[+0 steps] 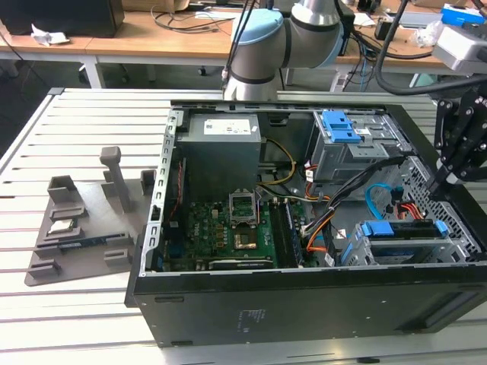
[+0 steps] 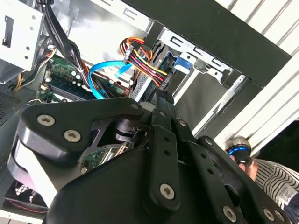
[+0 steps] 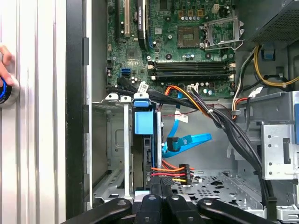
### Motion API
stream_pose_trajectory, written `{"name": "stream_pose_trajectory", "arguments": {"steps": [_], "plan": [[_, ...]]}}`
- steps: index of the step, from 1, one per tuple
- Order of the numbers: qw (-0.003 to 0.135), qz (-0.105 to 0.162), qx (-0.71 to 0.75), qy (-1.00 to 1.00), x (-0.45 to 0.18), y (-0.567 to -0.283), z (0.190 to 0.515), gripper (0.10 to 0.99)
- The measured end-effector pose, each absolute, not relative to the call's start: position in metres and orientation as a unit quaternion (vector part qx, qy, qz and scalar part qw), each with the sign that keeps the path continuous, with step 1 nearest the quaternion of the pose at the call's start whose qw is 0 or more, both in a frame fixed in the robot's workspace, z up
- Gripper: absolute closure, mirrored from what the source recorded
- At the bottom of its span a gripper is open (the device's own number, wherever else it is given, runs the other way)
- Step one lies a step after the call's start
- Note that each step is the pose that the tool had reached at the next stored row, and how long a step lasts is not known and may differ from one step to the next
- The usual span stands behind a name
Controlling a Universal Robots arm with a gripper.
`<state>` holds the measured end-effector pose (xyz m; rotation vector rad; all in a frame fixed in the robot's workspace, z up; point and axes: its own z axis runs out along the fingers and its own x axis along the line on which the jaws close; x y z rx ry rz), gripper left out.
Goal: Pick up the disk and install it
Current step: 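Insert the first disk wire, then insert the second disk wire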
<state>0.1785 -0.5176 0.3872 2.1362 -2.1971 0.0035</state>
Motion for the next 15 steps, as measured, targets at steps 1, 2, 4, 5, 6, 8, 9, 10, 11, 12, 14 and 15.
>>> {"name": "stream_pose_trajectory", "arguments": {"steps": [1, 2, 4, 5, 6, 8, 9, 10, 11, 12, 14, 15], "plan": [[0.039, 0.001, 0.697, -0.716, 0.1785, -0.5176, 0.3872, 0.980], [0.039, 0.001, 0.697, -0.716, 0.1785, -0.5176, 0.3872, 0.980], [0.039, 0.001, 0.697, -0.716, 0.1785, -0.5176, 0.3874, 0.980], [0.039, 0.001, 0.697, -0.716, 0.1785, -0.5176, 0.3874, 0.980], [0.039, 0.001, 0.697, -0.716, 0.1785, -0.5176, 0.3875, 0.980], [0.039, 0.001, 0.697, -0.716, 0.1785, -0.5176, 0.3875, 0.980], [0.039, 0.001, 0.697, -0.716, 0.1785, -0.5176, 0.3876, 0.980], [0.039, 0.001, 0.697, -0.716, 0.1785, -0.5176, 0.3876, 0.980], [0.039, 0.001, 0.697, -0.716, 0.1785, -0.5176, 0.3877, 0.914], [0.039, 0.001, 0.697, -0.716, 0.1785, -0.5175, 0.3877, 0.851], [0.039, 0.001, 0.697, -0.716, 0.1785, -0.5176, 0.3877, 0.851], [0.039, 0.001, 0.697, -0.716, 0.1785, -0.5176, 0.3878, 0.784]]}}
